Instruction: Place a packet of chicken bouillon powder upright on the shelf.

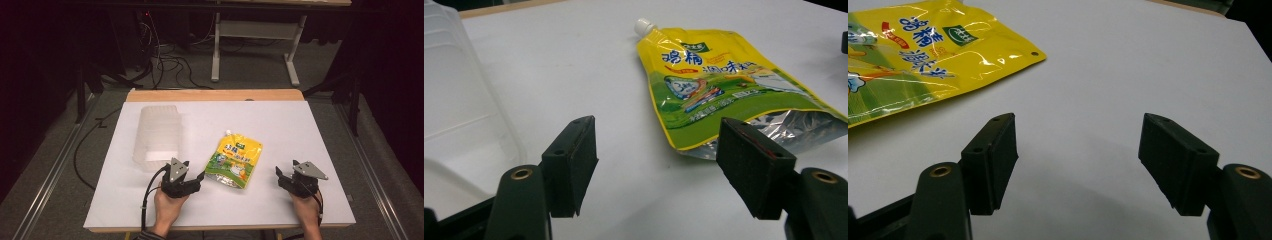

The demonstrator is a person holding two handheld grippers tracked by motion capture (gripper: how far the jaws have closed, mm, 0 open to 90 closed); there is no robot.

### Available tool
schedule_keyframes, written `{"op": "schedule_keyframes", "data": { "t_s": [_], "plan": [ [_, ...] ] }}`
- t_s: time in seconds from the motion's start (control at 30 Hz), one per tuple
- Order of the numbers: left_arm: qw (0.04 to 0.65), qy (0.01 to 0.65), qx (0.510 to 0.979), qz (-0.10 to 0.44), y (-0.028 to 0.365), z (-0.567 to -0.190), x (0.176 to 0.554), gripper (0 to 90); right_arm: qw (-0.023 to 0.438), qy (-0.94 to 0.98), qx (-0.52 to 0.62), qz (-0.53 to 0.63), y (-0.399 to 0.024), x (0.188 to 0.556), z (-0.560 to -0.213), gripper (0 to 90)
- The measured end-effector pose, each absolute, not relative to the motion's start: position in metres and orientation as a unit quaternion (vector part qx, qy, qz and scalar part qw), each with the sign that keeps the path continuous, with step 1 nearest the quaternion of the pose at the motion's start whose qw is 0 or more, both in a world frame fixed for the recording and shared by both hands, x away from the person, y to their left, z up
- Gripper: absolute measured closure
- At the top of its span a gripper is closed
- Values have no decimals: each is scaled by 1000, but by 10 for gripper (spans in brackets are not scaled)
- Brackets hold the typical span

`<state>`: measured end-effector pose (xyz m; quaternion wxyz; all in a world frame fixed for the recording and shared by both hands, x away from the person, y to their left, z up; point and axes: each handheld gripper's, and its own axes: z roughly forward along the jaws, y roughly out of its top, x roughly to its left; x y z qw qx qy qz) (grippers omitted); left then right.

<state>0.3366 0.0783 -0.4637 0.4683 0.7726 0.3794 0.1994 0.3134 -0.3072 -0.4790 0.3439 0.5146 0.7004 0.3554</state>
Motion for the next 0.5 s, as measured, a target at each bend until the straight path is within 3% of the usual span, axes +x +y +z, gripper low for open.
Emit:
{"op": "schedule_keyframes", "data": {
  "t_s": [0.4,0.5],
  "plan": [
    [466,372,781,187,63,-454,347,321,344,701,514,355,-307,313,-479,321],
    [460,376,786,170,60,-451,351,356,344,700,515,356,-307,313,-479,320]
  ]
}}
